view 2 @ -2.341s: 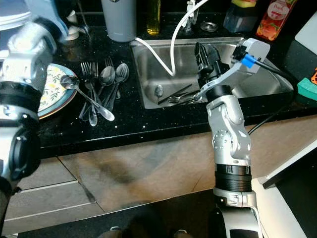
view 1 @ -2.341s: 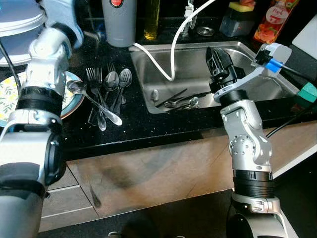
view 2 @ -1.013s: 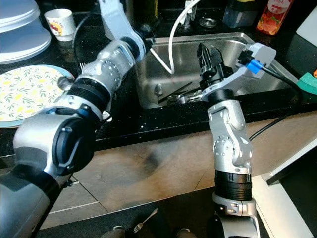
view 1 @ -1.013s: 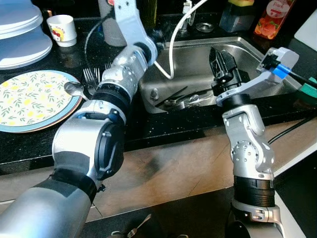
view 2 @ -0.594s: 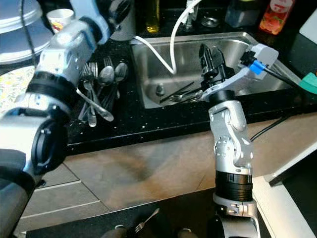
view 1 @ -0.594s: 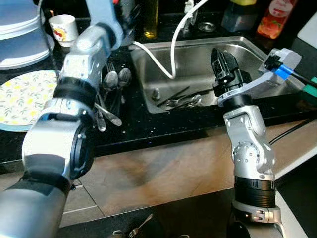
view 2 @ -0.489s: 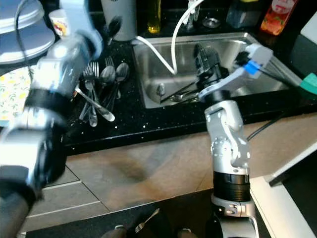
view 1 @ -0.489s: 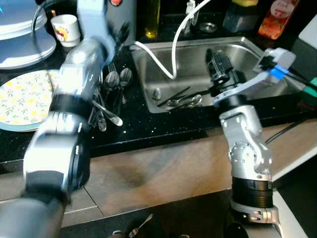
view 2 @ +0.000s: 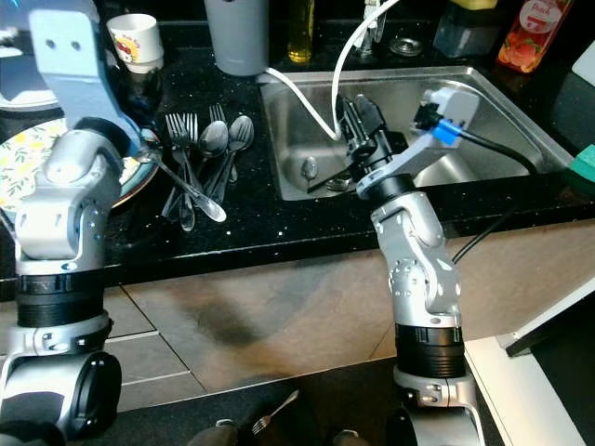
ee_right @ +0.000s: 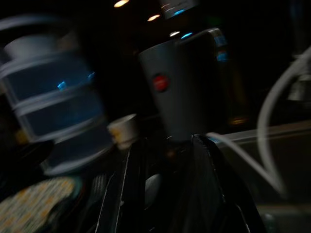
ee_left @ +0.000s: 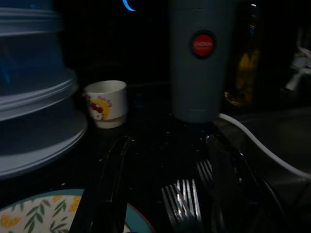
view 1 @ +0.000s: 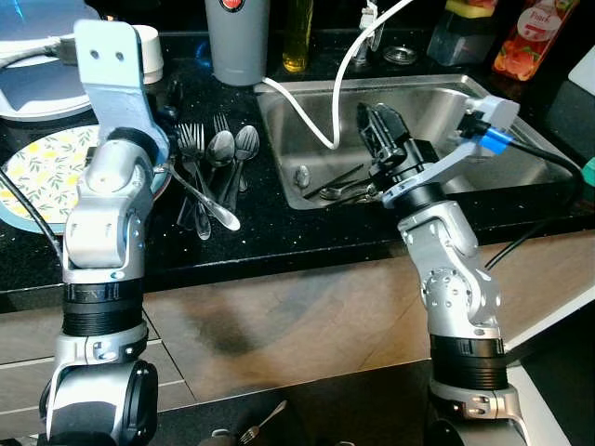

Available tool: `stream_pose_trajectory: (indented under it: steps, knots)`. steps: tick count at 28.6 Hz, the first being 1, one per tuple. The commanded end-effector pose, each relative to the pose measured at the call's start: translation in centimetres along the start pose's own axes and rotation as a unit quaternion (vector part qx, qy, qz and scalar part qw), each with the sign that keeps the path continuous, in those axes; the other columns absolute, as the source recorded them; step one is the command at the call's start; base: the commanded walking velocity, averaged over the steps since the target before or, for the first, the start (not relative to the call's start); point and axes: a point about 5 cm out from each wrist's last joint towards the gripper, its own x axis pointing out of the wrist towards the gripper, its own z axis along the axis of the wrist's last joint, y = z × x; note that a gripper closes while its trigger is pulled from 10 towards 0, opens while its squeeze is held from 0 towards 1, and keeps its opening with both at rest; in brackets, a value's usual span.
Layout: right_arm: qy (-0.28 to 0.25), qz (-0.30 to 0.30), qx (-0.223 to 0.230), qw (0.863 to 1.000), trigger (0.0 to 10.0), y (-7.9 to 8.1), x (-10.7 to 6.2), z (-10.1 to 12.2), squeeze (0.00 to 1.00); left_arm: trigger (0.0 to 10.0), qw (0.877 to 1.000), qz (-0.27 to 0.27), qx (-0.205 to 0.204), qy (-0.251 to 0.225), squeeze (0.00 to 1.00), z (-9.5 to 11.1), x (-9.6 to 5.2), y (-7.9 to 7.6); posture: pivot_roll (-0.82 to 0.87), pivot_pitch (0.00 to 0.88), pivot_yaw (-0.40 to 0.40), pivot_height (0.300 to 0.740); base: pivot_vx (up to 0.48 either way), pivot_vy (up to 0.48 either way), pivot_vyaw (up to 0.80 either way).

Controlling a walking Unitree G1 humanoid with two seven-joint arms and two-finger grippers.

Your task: Kitchen organization

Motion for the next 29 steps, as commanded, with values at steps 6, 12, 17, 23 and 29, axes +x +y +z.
stream_pose_trajectory:
  steps: [6,12,17,23,29]
  knots:
    - [0.069,0.110,-0.033,0.991,10.0,3.1,-0.3,-2.3,0.00,10.0,0.991,-0.001,0.086,0.104,0.00,-1.4,-1.3,1.9,0.21,0.136,-0.041,0.740,0.000,0.000,0.00]
    - [0.078,0.116,-0.022,0.990,10.0,3.5,-0.5,-2.9,0.00,10.0,0.981,0.017,-0.012,0.194,0.00,-2.8,-2.6,3.0,0.22,0.135,-0.039,0.740,0.000,0.000,0.00]
    - [0.080,0.112,-0.016,0.990,10.0,3.3,-0.7,-3.1,0.00,10.0,0.978,-0.043,-0.092,0.184,0.00,-2.1,-4.2,3.5,0.22,0.139,-0.034,0.740,0.000,0.000,0.00]
    - [0.081,0.111,-0.015,0.990,10.0,3.2,-0.7,-3.3,0.00,10.0,0.972,-0.140,-0.112,0.154,0.00,-2.3,-7.6,0.5,0.23,0.141,-0.039,0.740,0.000,0.000,0.00]
    - [0.081,0.111,-0.013,0.990,10.0,3.2,-0.6,-3.4,0.00,10.0,0.973,-0.132,-0.110,0.154,0.00,-3.3,-8.8,-0.3,0.24,0.142,-0.050,0.740,0.000,0.000,0.00]
